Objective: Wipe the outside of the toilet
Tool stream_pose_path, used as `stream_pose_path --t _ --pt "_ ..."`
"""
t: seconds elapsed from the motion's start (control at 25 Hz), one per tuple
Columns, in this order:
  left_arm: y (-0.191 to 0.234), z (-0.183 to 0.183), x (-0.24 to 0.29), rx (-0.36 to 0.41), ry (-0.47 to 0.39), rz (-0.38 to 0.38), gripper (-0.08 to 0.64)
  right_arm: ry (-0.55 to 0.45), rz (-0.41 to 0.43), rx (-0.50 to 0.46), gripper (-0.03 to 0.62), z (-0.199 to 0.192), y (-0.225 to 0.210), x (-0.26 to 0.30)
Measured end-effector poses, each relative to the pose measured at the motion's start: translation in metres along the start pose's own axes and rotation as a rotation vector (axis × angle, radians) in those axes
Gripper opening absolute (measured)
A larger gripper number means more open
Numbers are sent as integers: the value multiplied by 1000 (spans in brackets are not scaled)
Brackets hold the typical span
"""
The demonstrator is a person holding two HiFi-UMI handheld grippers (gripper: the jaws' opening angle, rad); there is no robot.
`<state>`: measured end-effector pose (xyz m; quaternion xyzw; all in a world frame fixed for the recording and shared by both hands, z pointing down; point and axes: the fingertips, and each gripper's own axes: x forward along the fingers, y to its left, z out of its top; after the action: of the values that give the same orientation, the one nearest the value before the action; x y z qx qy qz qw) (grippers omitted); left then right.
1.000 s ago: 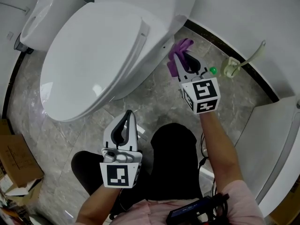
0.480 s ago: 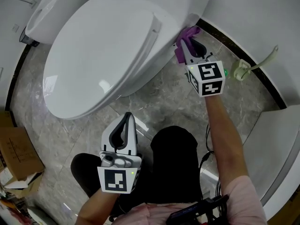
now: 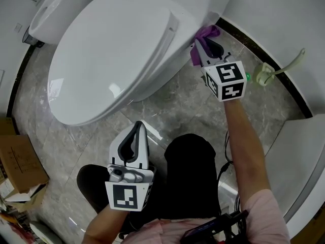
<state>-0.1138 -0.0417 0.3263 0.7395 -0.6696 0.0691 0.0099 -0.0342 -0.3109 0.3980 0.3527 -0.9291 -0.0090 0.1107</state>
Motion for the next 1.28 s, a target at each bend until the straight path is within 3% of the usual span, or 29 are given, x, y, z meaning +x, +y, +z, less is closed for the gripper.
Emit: stream_pose_path --t 0.96,1.28 --pt "-1 -3 -14 -4 49 47 8 5 194 -9 55 -5 88 -19" --pt "-3 38 -27 -49 69 72 8 82 222 24 57 -4 84 -16"
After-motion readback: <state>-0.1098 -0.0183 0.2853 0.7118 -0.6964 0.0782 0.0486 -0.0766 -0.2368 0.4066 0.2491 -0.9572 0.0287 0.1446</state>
